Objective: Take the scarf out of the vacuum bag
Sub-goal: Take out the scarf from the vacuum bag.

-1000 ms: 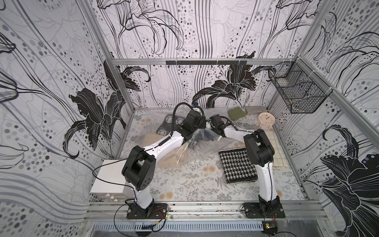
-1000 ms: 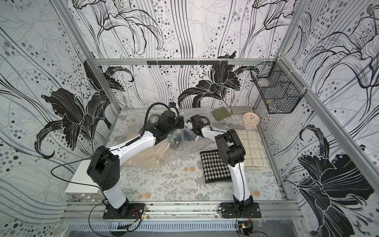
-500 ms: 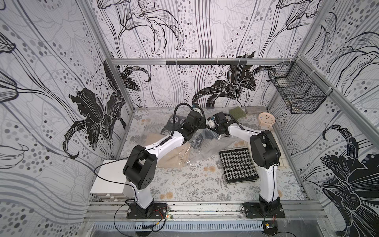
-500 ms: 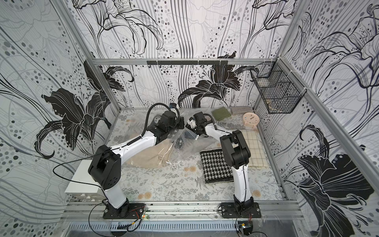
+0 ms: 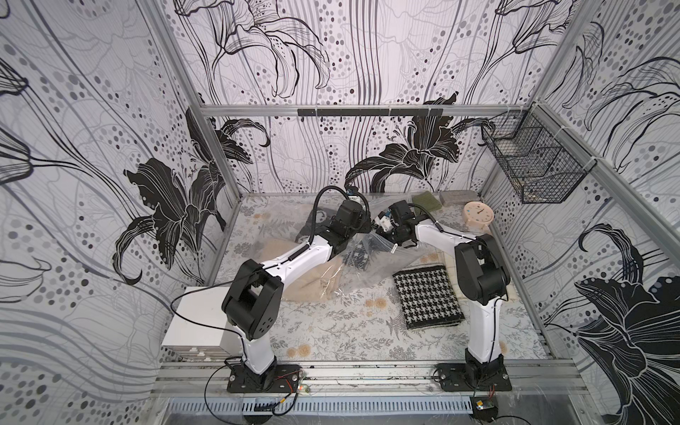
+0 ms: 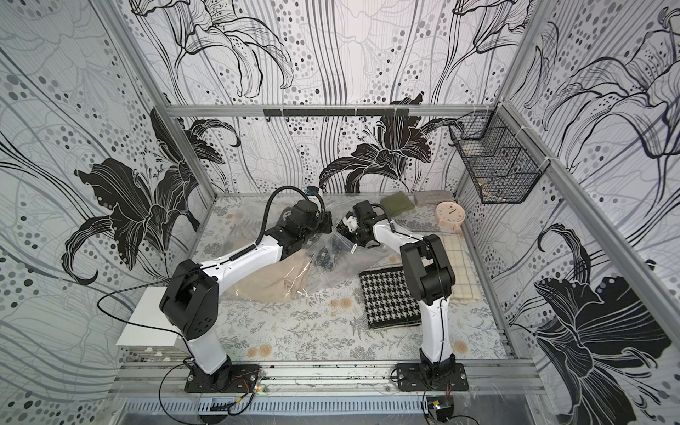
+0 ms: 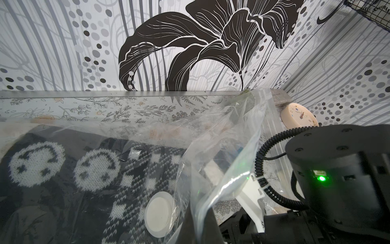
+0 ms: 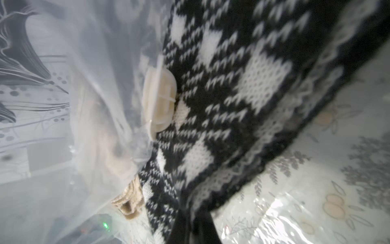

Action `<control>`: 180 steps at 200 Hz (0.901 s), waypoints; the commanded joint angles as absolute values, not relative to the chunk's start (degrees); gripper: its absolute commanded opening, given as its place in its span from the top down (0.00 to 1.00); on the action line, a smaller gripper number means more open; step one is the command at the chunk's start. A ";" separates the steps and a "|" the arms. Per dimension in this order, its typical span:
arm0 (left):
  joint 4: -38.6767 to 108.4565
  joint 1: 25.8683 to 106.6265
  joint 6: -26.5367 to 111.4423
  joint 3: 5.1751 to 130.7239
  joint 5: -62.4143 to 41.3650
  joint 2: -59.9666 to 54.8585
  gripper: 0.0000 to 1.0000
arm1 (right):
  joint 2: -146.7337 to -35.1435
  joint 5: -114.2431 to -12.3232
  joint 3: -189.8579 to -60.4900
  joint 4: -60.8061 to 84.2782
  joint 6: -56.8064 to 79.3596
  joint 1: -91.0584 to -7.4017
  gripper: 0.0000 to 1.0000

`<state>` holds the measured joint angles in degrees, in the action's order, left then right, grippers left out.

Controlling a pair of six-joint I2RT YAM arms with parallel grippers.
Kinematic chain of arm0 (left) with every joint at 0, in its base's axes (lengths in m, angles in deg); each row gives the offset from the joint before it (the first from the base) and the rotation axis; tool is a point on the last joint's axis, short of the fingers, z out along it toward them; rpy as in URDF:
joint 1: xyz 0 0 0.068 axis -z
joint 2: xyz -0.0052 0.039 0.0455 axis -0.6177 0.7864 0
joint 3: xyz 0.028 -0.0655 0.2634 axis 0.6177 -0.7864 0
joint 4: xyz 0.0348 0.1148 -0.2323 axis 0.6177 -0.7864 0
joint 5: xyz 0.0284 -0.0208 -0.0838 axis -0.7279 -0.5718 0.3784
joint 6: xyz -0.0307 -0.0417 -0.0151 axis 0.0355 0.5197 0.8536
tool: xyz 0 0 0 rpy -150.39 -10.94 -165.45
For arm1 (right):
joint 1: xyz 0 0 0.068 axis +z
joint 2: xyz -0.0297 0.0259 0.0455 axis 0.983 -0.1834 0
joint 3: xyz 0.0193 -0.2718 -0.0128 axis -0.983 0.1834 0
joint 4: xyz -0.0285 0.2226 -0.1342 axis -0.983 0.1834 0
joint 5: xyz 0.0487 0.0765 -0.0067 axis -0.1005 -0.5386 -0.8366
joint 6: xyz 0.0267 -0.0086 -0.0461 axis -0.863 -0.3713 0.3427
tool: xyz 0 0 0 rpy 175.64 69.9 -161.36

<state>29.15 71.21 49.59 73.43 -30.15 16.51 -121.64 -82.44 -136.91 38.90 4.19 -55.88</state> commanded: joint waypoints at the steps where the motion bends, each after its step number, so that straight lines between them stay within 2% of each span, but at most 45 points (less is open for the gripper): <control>1: 29.06 71.17 48.01 73.07 -31.88 16.73 1.00 | -118.07 -78.48 -135.99 43.95 6.94 -56.79 1.00; 21: 29.03 71.19 47.82 72.98 -31.97 16.41 1.00 | -117.33 -82.17 -134.01 40.25 5.62 -57.35 0.99; 49: 29.11 71.41 47.78 73.24 -31.98 16.28 1.00 | -116.06 -85.95 -130.13 31.56 0.15 -57.37 0.64; 77: 29.08 71.64 47.49 73.59 -31.62 15.89 1.00 | -116.33 -84.84 -127.75 27.63 -5.37 -57.37 0.47; 102: 29.03 71.89 47.21 73.61 -31.85 15.45 1.00 | -116.46 -79.65 -126.88 28.50 -7.41 -57.06 0.40; 144: 29.09 72.16 47.18 73.62 -31.81 14.91 1.00 | -118.72 -71.66 -128.22 30.33 -9.39 -55.91 0.37; 180: 28.61 72.19 47.51 74.11 -31.30 14.65 1.00 | -124.08 -72.25 -129.77 25.89 -13.26 -54.91 0.36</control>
<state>28.80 72.02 48.22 73.43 -30.46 16.49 -119.94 -73.70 -128.63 28.94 -9.56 -55.75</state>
